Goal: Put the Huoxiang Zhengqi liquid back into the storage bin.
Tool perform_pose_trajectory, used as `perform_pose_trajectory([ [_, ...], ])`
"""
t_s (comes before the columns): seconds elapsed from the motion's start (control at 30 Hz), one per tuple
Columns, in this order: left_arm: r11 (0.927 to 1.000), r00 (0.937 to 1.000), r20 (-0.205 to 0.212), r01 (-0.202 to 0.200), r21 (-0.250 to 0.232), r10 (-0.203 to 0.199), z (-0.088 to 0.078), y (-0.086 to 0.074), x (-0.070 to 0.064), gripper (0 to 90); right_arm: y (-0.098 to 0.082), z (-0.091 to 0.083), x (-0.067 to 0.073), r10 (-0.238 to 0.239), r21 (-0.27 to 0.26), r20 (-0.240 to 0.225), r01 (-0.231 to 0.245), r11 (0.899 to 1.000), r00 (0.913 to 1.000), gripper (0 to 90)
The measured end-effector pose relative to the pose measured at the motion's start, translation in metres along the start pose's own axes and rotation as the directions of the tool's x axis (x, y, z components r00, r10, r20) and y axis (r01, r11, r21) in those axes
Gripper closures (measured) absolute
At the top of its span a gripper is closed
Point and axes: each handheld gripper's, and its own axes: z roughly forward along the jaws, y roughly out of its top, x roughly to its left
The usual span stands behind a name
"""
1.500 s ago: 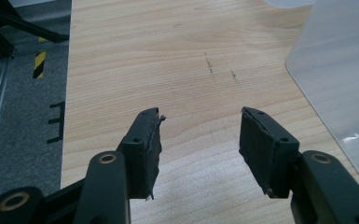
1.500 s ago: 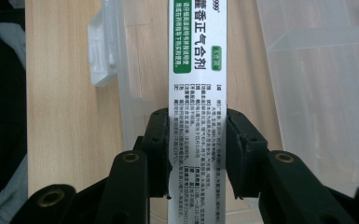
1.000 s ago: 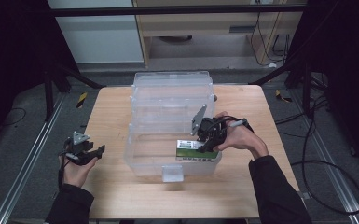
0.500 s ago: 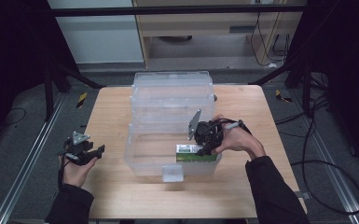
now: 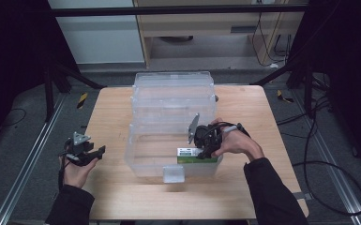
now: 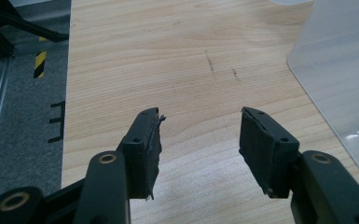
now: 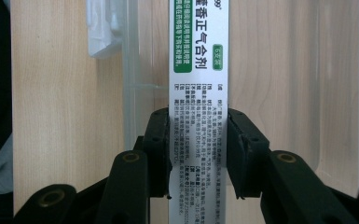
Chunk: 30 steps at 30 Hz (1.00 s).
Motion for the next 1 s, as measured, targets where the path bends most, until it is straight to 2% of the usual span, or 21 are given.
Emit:
perform_pose_trajectory([
  [0.37, 1.0, 1.0, 0.001, -0.002, 0.003, 0.002, 0.001, 0.0, -0.001, 47.6, 0.001, 0.007, 0.001, -0.01, 0.027, 0.004, 0.01, 1.0, 0.9999, 63.4],
  [0.63, 1.0, 1.0, 0.0, -0.004, 0.004, 0.004, 0.001, 0.0, -0.001, 47.6, -0.002, 0.017, 0.001, 0.017, 0.016, -0.002, -0.017, 1.0, 0.9998, 62.7],
  [0.8, 1.0, 1.0, 0.0, -0.006, 0.006, 0.006, 0.002, 0.0, -0.001, 47.6, -0.002, 0.015, 0.002, 0.027, 0.016, 0.003, -0.027, 0.999, 0.9996, 61.8],
  [1.0, 0.9999, 1.0, 0.001, -0.008, 0.007, 0.008, 0.002, 0.0, -0.002, 47.6, -0.006, 0.001, 0.002, 0.061, -0.051, 0.023, -0.06, 0.997, 0.9979, 59.7],
])
